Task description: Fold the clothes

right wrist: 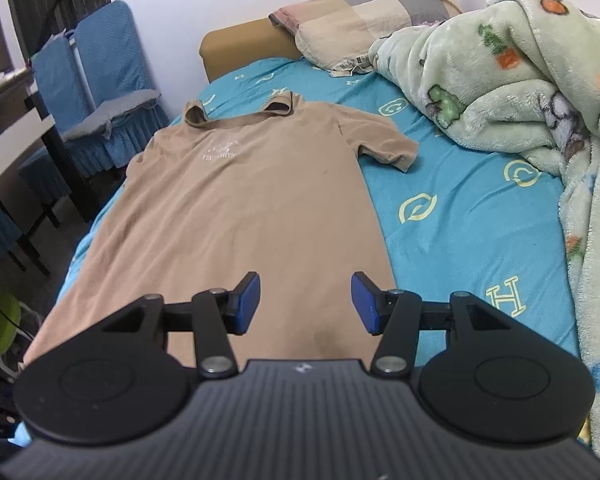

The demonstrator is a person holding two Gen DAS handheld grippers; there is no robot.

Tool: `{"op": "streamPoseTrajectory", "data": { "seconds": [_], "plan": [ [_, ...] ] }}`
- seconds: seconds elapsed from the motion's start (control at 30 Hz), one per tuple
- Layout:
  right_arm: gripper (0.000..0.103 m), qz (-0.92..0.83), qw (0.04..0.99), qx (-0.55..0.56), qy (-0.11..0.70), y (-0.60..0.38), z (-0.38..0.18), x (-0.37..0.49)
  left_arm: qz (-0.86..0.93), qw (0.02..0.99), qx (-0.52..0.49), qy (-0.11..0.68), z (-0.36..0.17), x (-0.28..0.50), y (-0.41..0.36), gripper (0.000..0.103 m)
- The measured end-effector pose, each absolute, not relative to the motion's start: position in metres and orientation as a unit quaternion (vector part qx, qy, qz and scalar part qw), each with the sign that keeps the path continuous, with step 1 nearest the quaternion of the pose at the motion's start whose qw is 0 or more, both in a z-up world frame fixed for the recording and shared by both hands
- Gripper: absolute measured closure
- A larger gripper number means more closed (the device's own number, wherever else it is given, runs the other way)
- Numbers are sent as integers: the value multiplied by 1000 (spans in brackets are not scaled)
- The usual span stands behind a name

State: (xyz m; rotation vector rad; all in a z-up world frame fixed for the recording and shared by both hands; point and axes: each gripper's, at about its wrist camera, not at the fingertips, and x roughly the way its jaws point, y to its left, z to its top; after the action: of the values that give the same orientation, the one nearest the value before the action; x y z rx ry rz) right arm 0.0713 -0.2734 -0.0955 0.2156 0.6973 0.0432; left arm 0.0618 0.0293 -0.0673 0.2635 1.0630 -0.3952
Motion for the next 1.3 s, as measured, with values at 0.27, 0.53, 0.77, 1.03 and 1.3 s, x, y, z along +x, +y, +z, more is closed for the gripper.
{"op": "streamPoseTrajectory", "data": {
  "seconds": [0.27,0.53,0.77,1.03,1.3],
  "plan": [
    [14,10,951,130,281,-281,-83,69,-124,909,33,396,-24,73,24,5],
    [14,-4,954,179,240,-299,-78,86,-76,951,-8,299,-18,80,-1,0],
    [14,-16,960,181,211,-316,-83,110,-46,954,-12,295,-62,80,0,0],
    [14,-25,949,222,222,-340,-102,147,-12,952,-21,306,-99,80,11,0],
    [15,-49,942,231,239,-356,-133,179,28,946,-7,323,-104,84,13,0]
  ]
}}
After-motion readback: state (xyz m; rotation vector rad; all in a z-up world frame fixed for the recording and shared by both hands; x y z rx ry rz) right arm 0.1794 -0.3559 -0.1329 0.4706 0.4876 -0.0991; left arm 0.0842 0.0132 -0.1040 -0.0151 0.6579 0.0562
